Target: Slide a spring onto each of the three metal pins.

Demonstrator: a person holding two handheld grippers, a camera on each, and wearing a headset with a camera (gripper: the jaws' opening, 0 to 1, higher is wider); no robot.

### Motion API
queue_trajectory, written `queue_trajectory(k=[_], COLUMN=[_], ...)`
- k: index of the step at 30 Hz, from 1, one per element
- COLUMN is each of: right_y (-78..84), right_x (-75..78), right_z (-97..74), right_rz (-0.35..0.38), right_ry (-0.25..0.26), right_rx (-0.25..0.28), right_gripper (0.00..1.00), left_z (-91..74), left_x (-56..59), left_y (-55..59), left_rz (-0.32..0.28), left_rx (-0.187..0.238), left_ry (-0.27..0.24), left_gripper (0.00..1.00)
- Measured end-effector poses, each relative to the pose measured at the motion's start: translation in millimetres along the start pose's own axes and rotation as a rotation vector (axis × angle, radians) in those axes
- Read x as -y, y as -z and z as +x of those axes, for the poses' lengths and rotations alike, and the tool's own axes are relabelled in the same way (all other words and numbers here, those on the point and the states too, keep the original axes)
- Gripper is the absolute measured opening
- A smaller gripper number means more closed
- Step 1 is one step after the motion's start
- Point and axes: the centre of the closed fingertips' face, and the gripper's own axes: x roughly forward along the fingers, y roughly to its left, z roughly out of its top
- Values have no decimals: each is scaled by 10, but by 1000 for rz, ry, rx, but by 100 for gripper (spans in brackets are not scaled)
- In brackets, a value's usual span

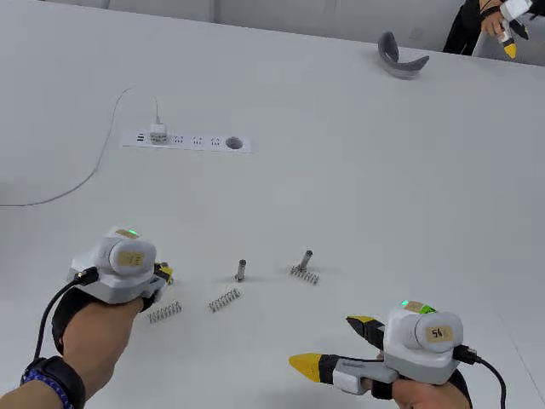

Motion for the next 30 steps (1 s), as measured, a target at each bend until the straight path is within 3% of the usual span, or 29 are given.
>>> queue_trajectory(k=[12, 30], right_y=[11, 13], right_x=[-12, 19], right_z=[8, -3], right_rz=[2, 6], right_ry=[-2, 2], right_rx=[1, 6], right_gripper=[85, 85], left_z=[14, -20], left_x=[10, 2], left_y=[-7, 133], left_rz=[20, 16], left_rx=[1, -43], left_ry=[-5, -3], left_gripper=[8, 13])
